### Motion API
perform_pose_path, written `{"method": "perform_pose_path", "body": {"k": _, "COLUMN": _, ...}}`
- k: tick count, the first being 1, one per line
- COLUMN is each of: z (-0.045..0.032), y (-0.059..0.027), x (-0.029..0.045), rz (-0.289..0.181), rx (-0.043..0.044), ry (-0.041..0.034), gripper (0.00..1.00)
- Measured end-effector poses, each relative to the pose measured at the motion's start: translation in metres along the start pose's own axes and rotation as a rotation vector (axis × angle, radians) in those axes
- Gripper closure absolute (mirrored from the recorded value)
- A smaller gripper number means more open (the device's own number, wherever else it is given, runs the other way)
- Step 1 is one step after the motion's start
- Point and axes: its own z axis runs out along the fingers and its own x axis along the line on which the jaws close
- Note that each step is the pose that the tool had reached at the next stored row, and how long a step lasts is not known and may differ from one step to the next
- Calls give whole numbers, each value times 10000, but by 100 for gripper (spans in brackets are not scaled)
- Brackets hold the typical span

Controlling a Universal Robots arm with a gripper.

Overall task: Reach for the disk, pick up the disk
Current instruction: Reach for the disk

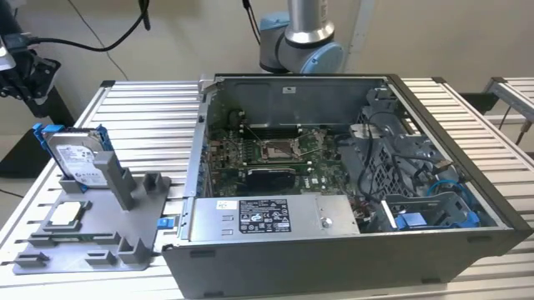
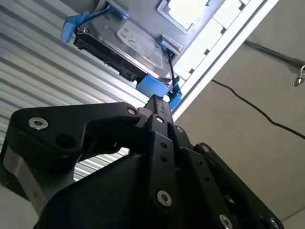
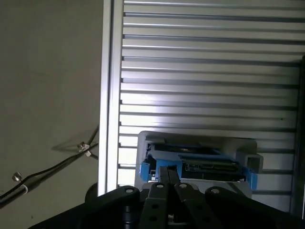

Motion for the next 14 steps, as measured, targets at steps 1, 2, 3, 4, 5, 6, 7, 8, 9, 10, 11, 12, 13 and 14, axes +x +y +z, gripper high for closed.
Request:
{"method": "perform_pose_path", "body": {"k": 1, "z": 0, "y": 0, "x": 0, "rz": 1, "rx": 0, "ry": 0, "gripper": 100}}
{"method": "perform_pose_path", "body": {"k": 2, "z": 0, "y": 0, "x": 0, "rz": 1, "rx": 0, "ry": -1, "gripper": 100}}
{"method": "perform_pose_path", "body": {"k": 3, "z": 0, "y": 0, "x": 0, "rz": 1, "rx": 0, "ry": -1, "gripper": 100}}
{"method": "perform_pose_path", "body": {"k": 4, "z": 1, "y": -1, "x": 1, "rz": 1, "rx": 0, "ry": -1, "gripper": 100}}
{"method": "perform_pose_path", "body": {"k": 5, "z": 0, "y": -1, "x": 1, "rz": -1, "rx": -1, "ry": -1, "gripper": 100}}
{"method": "perform_pose_path", "body": {"k": 6, "z": 1, "y": -1, "x": 1, "rz": -26, "rx": 2, "ry": 0, "gripper": 100}}
{"method": "perform_pose_path", "body": {"k": 7, "z": 0, "y": -1, "x": 1, "rz": -77, "rx": 4, "ry": 3, "gripper": 100}}
{"method": "perform_pose_path", "body": {"k": 8, "z": 0, "y": -1, "x": 1, "rz": -143, "rx": 5, "ry": 5, "gripper": 100}}
{"method": "perform_pose_path", "body": {"k": 9, "z": 0, "y": -1, "x": 1, "rz": -226, "rx": 6, "ry": 7, "gripper": 100}}
{"method": "perform_pose_path", "body": {"k": 10, "z": 1, "y": -1, "x": 1, "rz": -325, "rx": 6, "ry": 11, "gripper": 100}}
{"method": "perform_pose_path", "body": {"k": 11, "z": 0, "y": -1, "x": 1, "rz": -445, "rx": 7, "ry": 17, "gripper": 100}}
{"method": "perform_pose_path", "body": {"k": 12, "z": 0, "y": -1, "x": 1, "rz": -579, "rx": 7, "ry": 21, "gripper": 100}}
{"method": "perform_pose_path", "body": {"k": 13, "z": 0, "y": -2, "x": 1, "rz": -708, "rx": 7, "ry": 27, "gripper": 100}}
{"method": "perform_pose_path", "body": {"k": 14, "z": 0, "y": -5, "x": -1, "rz": -792, "rx": 7, "ry": 29, "gripper": 100}}
